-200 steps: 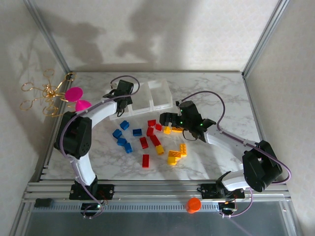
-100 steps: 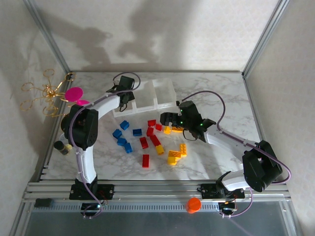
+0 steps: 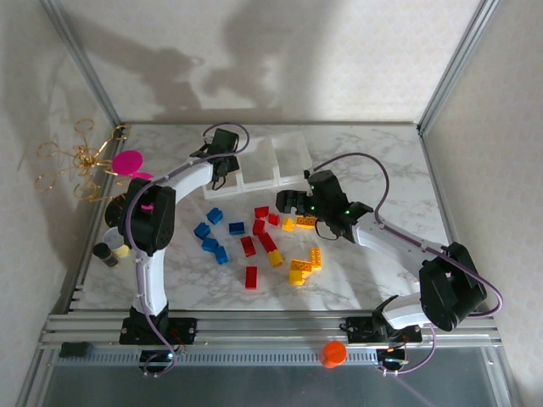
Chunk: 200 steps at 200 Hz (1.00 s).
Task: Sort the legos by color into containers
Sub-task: Place the lego in the container, then pick up the lego from the center of the table.
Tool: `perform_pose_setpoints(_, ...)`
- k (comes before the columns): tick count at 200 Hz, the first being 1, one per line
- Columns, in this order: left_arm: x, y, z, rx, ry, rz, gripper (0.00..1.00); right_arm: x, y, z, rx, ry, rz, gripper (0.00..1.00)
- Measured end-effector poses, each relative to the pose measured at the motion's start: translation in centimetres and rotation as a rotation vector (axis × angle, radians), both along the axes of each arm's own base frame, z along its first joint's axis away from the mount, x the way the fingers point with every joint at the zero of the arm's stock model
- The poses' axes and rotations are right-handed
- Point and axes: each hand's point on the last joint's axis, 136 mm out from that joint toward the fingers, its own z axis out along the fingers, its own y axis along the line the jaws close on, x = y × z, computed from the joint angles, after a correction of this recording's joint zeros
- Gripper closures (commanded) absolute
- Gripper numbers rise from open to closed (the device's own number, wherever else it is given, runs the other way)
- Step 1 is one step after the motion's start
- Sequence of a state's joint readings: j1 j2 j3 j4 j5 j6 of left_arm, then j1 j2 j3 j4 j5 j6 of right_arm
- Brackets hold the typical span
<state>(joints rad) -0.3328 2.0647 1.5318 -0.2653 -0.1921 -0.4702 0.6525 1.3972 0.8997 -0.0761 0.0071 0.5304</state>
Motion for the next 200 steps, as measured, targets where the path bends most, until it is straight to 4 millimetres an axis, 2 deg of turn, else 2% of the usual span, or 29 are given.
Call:
perform_pose_setpoints(39, -0.4, 0.1, 0.4, 0.009, 0.008, -0.004, 0.51, 0.2, 0.0, 0.8, -0.014, -0.013, 0.009, 0.01)
perform_pose_setpoints(65, -1.4, -0.1, 2.4, 0.002, -0.014, -0.015, 0.48, -0.3, -0.3, 0.5, -0.032, 0.008, 0.009, 0.01)
perform_pose_setpoints(96, -4.9, -1.0, 6.0, -0.015, -0.064, -0.052, 0.46, -1.2, -0.3, 0.8, -0.015, 0.019, 0.03, 0.01)
perform_pose_setpoints(117, -7.9, -1.5, 7.2, -0.03, -0.086, -0.079, 0.44, -2.3, -0.3, -0.1, -0.014, 0.043, 0.048, 0.01)
perform_pose_setpoints(137, -10.3, -1.9, 6.8, -0.037, -0.074, -0.098, 0.42, -3.7, 0.1, -1.6, -0.03, 0.075, 0.073, 0.01)
perform_pose_setpoints(166, -14.1, -2.3, 4.5, -0.033, -0.016, -0.12, 0.38, -6.0, 1.1, -3.6, -0.048, 0.108, 0.125, 0.01)
perform_pose_setpoints(200, -17.5, -2.4, 2.7, -0.034, 0.035, -0.13, 0.33, -7.5, 2.4, -4.8, -0.043, 0.108, 0.174, 0.01)
